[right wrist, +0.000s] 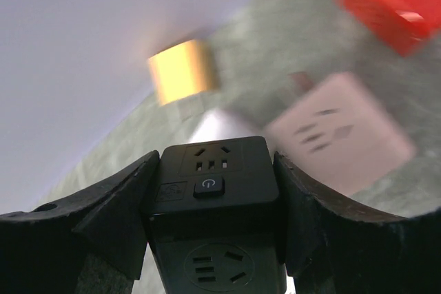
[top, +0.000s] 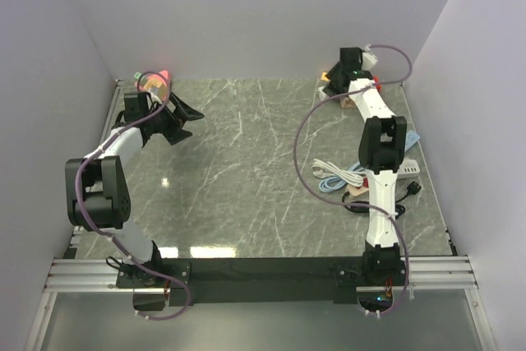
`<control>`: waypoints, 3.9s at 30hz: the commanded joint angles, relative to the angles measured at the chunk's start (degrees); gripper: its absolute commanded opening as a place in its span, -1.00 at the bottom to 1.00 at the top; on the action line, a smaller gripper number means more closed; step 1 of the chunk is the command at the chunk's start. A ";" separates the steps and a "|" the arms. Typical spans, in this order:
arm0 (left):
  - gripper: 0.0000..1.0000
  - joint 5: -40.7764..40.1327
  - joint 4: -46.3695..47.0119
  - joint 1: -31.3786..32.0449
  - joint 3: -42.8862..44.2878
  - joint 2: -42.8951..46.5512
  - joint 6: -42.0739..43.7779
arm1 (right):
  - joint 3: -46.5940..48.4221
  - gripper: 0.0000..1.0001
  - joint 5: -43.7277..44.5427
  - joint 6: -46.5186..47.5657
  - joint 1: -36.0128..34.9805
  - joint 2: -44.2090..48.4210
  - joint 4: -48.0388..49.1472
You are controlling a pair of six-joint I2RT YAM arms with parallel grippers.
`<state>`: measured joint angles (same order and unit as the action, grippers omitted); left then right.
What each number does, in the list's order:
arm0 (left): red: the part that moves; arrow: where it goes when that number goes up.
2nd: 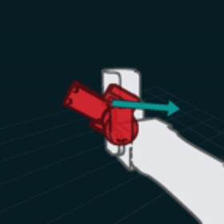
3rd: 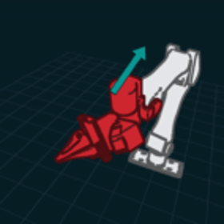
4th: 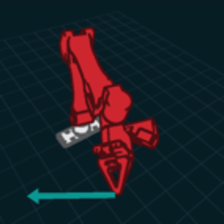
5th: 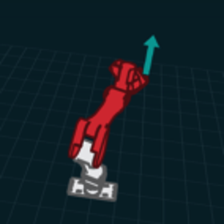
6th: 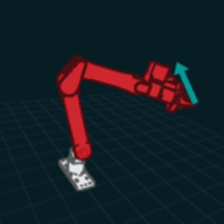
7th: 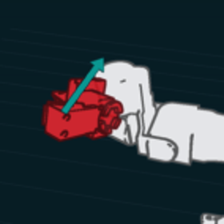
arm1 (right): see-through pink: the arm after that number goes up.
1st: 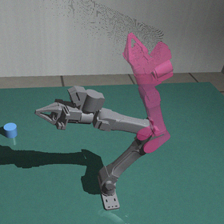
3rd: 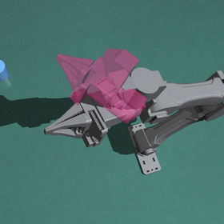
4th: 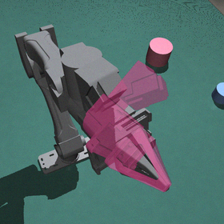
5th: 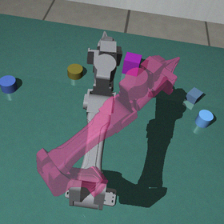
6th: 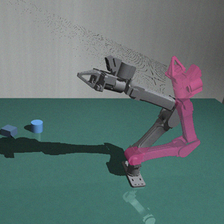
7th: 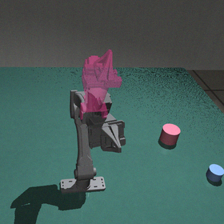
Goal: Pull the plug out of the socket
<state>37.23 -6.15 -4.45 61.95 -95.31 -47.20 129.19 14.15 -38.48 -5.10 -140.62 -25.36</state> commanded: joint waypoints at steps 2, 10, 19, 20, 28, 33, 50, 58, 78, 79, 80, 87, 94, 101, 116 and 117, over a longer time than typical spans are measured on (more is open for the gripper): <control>0.92 -0.32 -2.02 -1.61 3.96 -2.51 1.58 | -0.79 -0.47 3.16 -15.22 3.70 -0.27 9.45; 0.94 -2.25 -3.60 -4.86 8.70 -5.85 2.55 | 2.21 0.84 2.55 -19.79 4.84 -0.36 13.85; 0.99 -21.57 -15.54 -7.15 25.74 -12.44 6.95 | -7.18 0.92 2.82 -14.53 4.84 12.37 9.73; 0.99 -24.02 -17.47 -7.33 27.41 -14.10 6.77 | -8.41 0.93 2.03 -12.95 4.75 14.04 9.20; 0.99 -43.55 -27.32 -7.59 55.70 -34.55 9.13 | -30.81 0.94 -7.20 4.28 -4.38 33.90 10.59; 0.99 -41.20 -25.25 -8.03 66.38 -43.30 6.52 | -42.78 0.96 -9.49 7.45 -8.34 40.50 11.83; 0.94 -29.51 -16.34 -5.84 66.90 -51.47 -3.34 | -49.29 0.98 -11.51 11.32 -9.84 43.85 9.28; -0.99 -24.23 -18.89 -3.38 54.70 -41.48 4.46 | -49.12 0.92 -13.71 10.62 -9.92 43.85 8.40; -0.99 -23.25 -22.24 32.30 -4.82 0.19 8.02 | -54.03 0.88 -16.79 7.46 -14.05 48.76 -1.79; -0.89 -23.61 -22.24 33.27 -5.26 0.91 7.22 | -54.65 0.87 -16.62 7.45 -14.49 48.94 -2.49; -0.67 -24.31 -22.24 34.84 -5.26 1.52 6.51 | -54.65 0.87 -16.61 7.54 -14.84 49.12 -2.93; 0.99 -33.27 -21.01 36.26 -4.74 14.33 1.68 | -52.82 0.90 -14.25 9.03 -19.41 49.74 -6.27; 0.99 -43.07 -25.21 35.57 -0.43 23.93 -1.31 | -46.93 0.92 -11.08 9.82 -25.47 46.75 -11.10; 0.99 -39.34 -27.16 19.94 -7.54 32.47 -0.79 | -39.45 0.93 -11.60 10.09 -37.00 40.78 -15.85; 0.99 -28.09 -22.06 7.61 -17.65 36.33 0.09 | -18.03 1.00 5.61 1.83 -54.74 18.83 -33.68; 0.99 -27.92 -22.06 7.52 -18.27 36.59 0.09 | -17.48 1.00 6.15 1.83 -54.92 17.84 -35.09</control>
<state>6.92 -30.17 3.62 44.62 -60.62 -47.70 107.44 14.00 -34.52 -59.40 -120.20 -53.76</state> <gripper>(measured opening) 0.993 0.997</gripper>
